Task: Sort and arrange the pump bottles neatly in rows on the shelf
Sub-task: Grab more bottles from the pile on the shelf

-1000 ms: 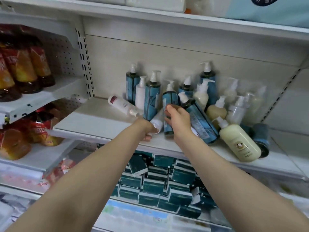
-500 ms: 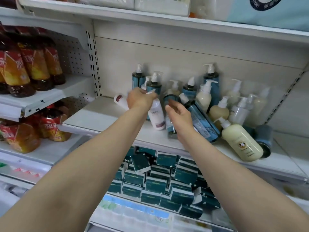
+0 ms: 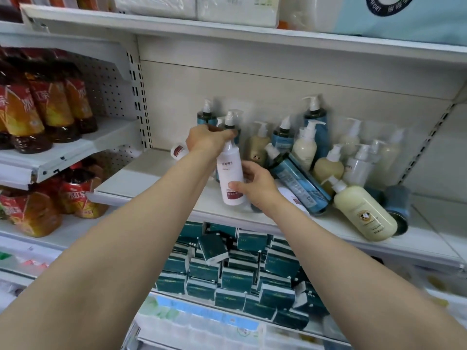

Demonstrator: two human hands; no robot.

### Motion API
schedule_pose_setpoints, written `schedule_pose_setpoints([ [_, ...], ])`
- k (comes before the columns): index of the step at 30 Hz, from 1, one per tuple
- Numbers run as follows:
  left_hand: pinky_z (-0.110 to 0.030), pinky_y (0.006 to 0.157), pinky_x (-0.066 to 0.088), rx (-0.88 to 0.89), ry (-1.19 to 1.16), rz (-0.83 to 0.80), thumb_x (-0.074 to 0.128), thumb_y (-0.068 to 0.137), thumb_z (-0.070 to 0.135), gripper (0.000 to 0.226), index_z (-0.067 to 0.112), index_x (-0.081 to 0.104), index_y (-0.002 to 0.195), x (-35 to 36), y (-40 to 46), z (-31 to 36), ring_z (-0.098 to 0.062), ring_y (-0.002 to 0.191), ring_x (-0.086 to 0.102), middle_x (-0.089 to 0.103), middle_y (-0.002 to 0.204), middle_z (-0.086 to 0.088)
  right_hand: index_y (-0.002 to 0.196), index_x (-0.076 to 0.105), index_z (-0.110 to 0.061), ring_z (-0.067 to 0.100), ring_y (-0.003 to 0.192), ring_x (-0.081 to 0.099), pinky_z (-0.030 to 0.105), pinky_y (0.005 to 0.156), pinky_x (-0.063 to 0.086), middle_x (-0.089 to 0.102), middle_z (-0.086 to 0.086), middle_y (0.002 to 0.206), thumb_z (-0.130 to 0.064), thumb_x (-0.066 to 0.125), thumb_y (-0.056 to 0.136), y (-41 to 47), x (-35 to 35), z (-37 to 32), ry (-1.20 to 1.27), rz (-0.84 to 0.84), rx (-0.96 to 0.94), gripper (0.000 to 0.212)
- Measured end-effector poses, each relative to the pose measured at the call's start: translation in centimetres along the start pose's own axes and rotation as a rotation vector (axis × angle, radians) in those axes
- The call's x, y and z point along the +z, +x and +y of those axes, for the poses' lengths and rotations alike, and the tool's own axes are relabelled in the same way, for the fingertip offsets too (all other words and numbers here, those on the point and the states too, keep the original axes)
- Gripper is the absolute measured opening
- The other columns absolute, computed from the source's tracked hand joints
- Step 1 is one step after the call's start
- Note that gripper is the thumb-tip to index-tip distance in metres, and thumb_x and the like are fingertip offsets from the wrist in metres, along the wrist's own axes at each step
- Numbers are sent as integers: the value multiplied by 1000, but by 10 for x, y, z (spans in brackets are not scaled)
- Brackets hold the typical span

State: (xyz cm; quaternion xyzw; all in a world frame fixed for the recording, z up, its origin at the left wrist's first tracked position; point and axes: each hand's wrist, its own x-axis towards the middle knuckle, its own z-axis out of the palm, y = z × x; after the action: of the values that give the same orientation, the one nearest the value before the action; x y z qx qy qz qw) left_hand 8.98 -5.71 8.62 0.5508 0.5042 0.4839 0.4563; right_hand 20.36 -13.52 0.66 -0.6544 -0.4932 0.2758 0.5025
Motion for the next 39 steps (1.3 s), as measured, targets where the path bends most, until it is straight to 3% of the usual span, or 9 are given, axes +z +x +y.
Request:
schedule_pose_setpoints([
  [5,-32,74,58,-8,-75,-49,91,63,31,29,19,68,78,-10,7,-4,-18,73,64,73,83,-1,135,55,-13,19,114,62,39,101,50,65,3,128,-10,82,81,5,-1,-7,16,-11,19,61],
  [9,-26,65,53,6,-174,-94,91,64,25,28,13,74,84,-16,12,2,-15,65,63,72,75,1,133,59,-12,18,103,65,26,78,50,68,3,122,-21,81,83,7,2,-9,19,-43,28,55],
  [11,-27,71,57,24,-232,-112,89,67,22,28,10,76,89,-19,14,3,-16,73,67,75,83,0,127,61,-12,17,99,66,23,73,49,69,3,116,-23,83,81,8,4,-10,64,-29,33,52],
  [16,-20,67,45,6,-257,-244,77,85,26,19,21,65,100,-26,6,-5,-7,87,60,67,94,9,122,66,-11,25,102,70,39,87,57,74,5,110,-28,82,82,10,19,-8,269,3,109,46],
  [20,-36,88,47,-210,-186,-444,71,86,50,41,27,63,119,-30,3,-38,-21,118,57,67,119,4,119,67,-11,25,99,73,47,94,58,77,8,105,-34,81,84,15,26,-12,414,21,136,44],
  [24,-58,100,45,-368,-249,-592,67,81,62,58,26,60,126,-35,2,-64,-27,114,61,69,119,-3,117,68,-9,25,97,75,46,95,57,78,8,102,-34,82,82,19,32,-15,477,25,144,45],
  [28,-54,87,57,-394,-420,-629,69,84,53,58,15,62,127,-38,6,-72,-31,107,69,72,116,-13,103,72,-14,23,97,74,45,95,57,78,6,99,-38,82,82,22,42,-14,454,80,143,34],
  [33,-46,93,56,-307,-560,-689,64,94,34,44,14,59,133,-44,14,-76,-29,116,65,67,127,-14,97,72,-22,20,96,73,42,94,58,77,3,99,-41,77,86,28,53,-19,419,105,102,22],
  [39,-40,81,59,-271,-578,-660,75,81,21,56,16,58,134,-49,23,-84,-28,108,68,72,116,-11,97,71,-17,25,98,73,43,91,58,76,8,103,-40,65,96,38,58,-23,509,205,172,24],
])
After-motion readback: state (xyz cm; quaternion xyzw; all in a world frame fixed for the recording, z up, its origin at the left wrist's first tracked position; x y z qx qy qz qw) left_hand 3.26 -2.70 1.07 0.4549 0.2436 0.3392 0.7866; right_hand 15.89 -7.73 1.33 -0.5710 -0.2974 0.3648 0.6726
